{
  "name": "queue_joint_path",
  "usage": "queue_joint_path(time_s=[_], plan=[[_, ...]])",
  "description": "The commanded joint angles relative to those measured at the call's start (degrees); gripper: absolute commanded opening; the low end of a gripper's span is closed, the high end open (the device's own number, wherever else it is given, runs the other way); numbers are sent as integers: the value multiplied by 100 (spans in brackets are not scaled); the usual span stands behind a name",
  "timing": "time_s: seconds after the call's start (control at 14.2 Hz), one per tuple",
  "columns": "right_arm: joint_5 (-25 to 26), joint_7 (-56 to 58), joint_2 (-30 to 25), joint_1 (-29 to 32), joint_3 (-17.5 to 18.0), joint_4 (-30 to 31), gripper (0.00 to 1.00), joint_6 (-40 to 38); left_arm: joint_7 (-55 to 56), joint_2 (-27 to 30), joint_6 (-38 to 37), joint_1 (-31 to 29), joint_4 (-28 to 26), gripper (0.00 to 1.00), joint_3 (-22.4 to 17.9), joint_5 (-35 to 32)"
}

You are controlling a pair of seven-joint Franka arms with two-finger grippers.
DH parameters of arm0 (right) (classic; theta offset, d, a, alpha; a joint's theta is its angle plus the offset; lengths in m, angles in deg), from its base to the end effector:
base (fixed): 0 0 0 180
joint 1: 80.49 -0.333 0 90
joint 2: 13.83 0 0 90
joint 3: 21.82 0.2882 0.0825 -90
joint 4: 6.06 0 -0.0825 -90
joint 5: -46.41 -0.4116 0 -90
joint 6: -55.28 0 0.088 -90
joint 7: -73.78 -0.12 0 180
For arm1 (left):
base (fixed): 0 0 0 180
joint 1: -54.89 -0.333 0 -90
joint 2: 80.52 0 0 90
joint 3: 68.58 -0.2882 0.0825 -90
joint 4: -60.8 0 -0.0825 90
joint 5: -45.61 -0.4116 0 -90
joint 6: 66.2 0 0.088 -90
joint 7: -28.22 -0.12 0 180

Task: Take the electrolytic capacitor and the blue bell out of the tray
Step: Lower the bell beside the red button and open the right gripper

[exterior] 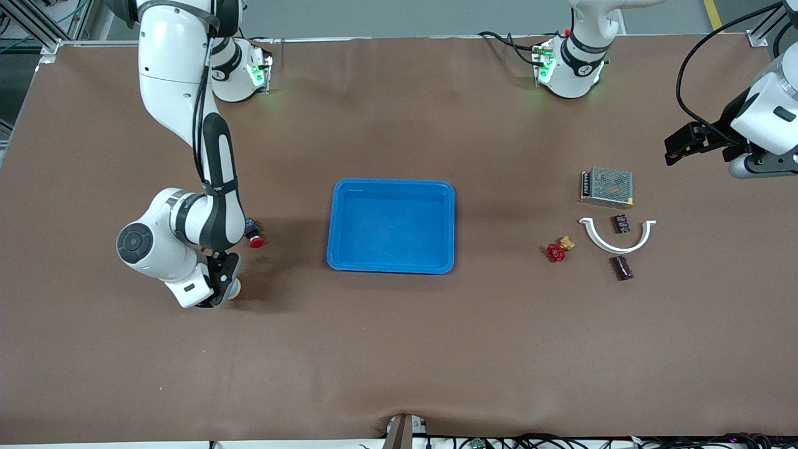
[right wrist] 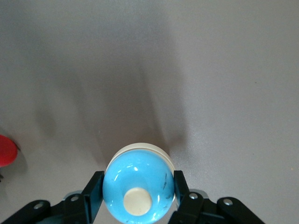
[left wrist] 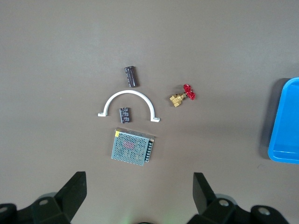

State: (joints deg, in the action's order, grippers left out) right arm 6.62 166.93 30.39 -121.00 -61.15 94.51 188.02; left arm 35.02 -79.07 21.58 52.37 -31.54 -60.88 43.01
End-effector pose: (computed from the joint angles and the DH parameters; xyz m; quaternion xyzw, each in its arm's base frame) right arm 0.6621 0.0491 0.1547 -0.7931 -0.6085 -0.0259 0.0045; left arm 0.5675 -0.0466 0.5747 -0.9992 -0.0145 0.0246 0.0271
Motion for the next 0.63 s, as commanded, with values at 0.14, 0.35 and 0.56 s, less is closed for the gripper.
queue_joint_path(time_s=[0.14,0.35,0.56], plan=[[-354,354,-89,122,101,50,66,7,-109,48,2,-2,-38,100,-31,120],[-354,21,-115,131,92,-11,100,-132,-109,48,2,-2,-38,100,-31,120],[-354,-462,-150,113,66,-186,100,-466,-109,31,2,-2,-38,100,-31,120]])
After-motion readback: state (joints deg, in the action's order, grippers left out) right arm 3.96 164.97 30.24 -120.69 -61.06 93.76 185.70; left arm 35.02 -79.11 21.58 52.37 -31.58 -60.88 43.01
